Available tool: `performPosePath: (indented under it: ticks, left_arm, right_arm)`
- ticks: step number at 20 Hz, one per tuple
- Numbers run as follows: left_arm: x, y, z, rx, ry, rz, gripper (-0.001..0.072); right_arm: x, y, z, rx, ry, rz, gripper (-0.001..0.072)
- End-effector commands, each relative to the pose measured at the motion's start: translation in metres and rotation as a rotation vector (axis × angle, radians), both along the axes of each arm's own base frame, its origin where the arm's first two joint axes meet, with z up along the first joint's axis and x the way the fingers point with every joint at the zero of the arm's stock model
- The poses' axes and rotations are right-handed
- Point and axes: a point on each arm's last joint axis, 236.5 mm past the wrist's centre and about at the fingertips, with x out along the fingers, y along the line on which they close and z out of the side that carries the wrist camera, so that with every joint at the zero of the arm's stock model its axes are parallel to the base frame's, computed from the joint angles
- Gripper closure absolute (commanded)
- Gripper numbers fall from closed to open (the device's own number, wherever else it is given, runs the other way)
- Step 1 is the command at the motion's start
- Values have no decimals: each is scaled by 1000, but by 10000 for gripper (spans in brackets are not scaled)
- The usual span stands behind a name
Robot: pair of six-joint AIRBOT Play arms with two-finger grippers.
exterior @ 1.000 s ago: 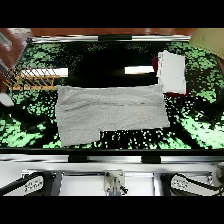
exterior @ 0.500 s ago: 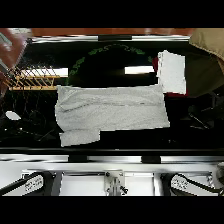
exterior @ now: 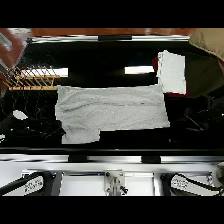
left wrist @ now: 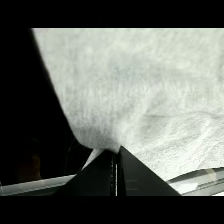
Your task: Fold the shirts.
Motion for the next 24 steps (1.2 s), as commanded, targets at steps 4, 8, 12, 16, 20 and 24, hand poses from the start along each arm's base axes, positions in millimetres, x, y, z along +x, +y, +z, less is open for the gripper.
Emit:
performPosePath:
  ticks: [4, 8, 12, 16, 20, 24]
  left_arm:
    - [5, -3, 13, 0, -62, -28, 679]
    - [5, -5, 34, 7, -137, -68, 679]
    - [9, -4, 52, 23, -205, -67, 679]
    - [20, -2, 71, 36, -267, -69, 679]
    - [84, 11, 216, 136, -679, -81, 680]
    - [47, 9, 510, 372, -1442, -106, 680]
  right_arm:
    - [1, 28, -39, 20, -5, 54, 43]
    - [20, 44, -58, -10, -25, 75, 43]
    - [35, 59, -67, -40, -52, 82, 258]
    - [41, 77, -48, 31, -83, 87, 631]
    - [98, 76, 88, -56, -519, 247, 632]
    - [87, 79, 382, -450, -1294, 385, 632]
